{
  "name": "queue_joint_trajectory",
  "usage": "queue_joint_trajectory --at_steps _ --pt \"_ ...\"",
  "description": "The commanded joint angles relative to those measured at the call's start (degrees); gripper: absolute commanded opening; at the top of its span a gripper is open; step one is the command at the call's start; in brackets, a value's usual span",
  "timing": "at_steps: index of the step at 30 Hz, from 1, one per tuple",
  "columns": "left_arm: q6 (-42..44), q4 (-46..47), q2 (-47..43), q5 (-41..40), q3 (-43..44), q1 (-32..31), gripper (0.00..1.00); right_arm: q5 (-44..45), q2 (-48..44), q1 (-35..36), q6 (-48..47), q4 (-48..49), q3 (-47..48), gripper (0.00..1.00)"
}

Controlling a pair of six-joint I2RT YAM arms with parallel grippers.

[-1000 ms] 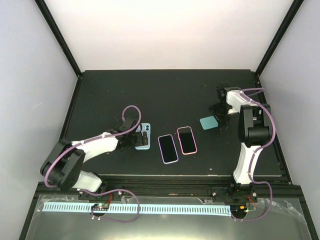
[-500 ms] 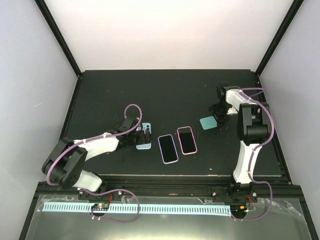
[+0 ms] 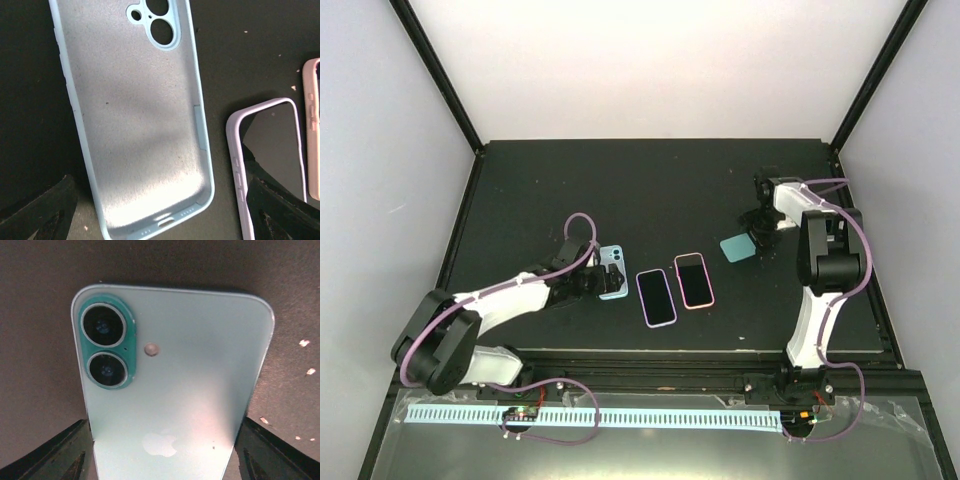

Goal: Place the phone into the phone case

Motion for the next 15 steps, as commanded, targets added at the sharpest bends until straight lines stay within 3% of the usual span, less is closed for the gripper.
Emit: queue_joint_trajectory --at_steps 1,12,15 --pt "-0.4 -4.1 -4.9 -0.5 0.2 0.2 0.94 2.3 -2.0 0.0 -5.2 0.6 -4.5 0.71" --pt "-0.9 -7.8 -11.1 -0.5 0.9 0.2 0.92 4.7 -12.3 0.8 -13.4 8.9 -16.6 0.69" --pt "-1.4 -7.6 -12.2 -0.1 0.8 0.1 0.92 3.8 -10.9 0.9 -12.9 6.6 -13.5 0.79"
